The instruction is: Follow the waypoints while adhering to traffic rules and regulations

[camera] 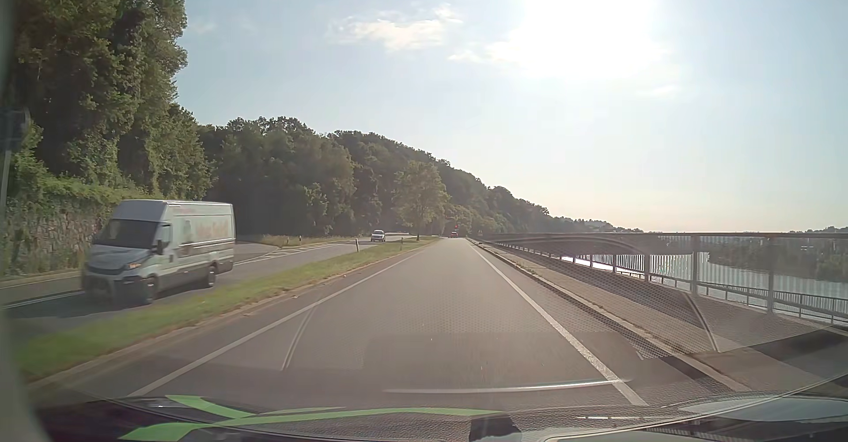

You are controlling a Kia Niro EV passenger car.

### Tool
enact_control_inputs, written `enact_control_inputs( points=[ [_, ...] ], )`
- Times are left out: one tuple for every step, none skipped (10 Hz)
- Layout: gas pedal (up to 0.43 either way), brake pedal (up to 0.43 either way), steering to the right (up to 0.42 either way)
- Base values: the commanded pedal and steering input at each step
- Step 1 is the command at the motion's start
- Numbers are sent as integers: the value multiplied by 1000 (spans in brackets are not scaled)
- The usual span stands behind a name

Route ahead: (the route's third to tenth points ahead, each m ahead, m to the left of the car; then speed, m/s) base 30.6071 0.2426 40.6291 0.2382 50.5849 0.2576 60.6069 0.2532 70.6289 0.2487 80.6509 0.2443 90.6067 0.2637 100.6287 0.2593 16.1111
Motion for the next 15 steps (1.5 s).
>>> enact_control_inputs(
  points=[
    [0,0,0],
    [0,0,0],
    [0,0,0],
    [28,0,2],
    [39,0,4],
    [39,0,4],
    [47,0,4],
    [47,0,5],
    [59,0,5],
    [59,0,5],
    [59,0,5],
    [59,0,4],
    [67,0,4],
    [67,0,2],
    [79,0,2]
  ],
)
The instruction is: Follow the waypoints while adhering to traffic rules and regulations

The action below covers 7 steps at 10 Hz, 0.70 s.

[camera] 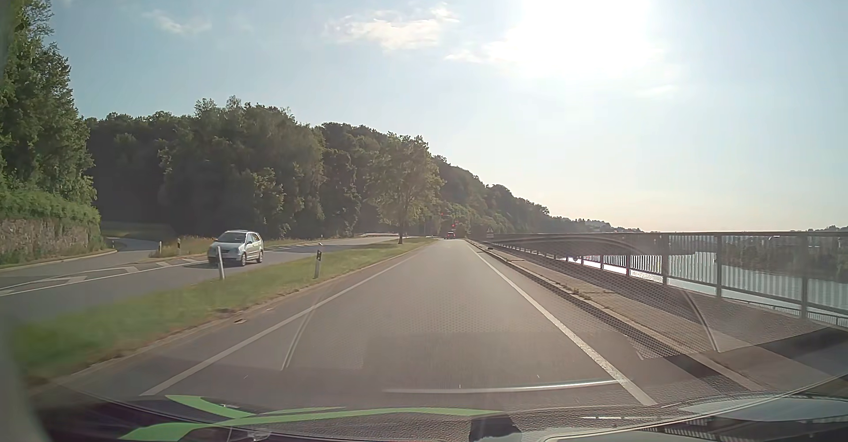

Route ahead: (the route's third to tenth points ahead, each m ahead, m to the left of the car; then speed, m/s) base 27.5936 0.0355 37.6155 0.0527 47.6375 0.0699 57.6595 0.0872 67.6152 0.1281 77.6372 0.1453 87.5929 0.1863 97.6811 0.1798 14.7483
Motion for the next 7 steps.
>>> enact_control_inputs(
  points=[
    [87,0,2],
    [87,0,2],
    [98,0,2],
    [98,0,2],
    [98,0,2],
    [98,0,2],
    [98,0,2]
  ],
)
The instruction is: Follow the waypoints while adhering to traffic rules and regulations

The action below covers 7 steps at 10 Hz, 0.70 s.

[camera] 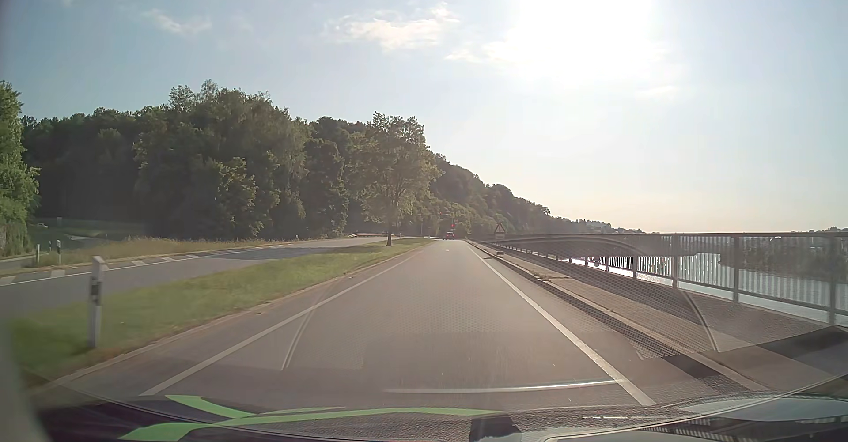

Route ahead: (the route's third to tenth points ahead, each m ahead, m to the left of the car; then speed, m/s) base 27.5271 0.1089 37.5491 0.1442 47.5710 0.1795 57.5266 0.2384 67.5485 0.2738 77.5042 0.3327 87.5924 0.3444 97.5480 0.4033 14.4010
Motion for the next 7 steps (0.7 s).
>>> enact_control_inputs(
  points=[
    [98,0,2],
    [98,0,2],
    [98,0,2],
    [98,0,2],
    [98,0,2],
    [98,0,2],
    [98,0,2]
  ],
)
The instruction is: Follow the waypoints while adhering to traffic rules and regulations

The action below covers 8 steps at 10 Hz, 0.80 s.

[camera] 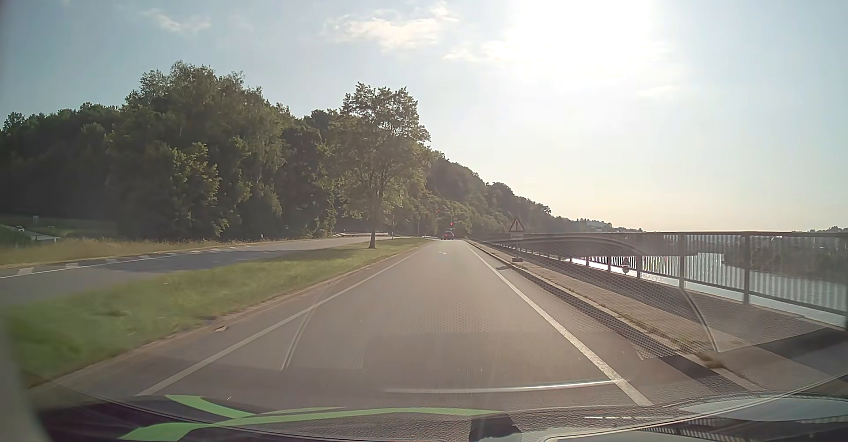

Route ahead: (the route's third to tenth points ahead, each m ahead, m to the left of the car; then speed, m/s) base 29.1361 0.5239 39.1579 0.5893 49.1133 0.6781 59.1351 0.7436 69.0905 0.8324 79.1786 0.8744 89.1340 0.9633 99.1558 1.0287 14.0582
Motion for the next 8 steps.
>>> enact_control_inputs(
  points=[
    [98,0,2],
    [98,0,2],
    [110,0,2],
    [110,0,2],
    [110,0,2],
    [110,0,2],
    [98,0,2],
    [59,0,2]
  ],
)
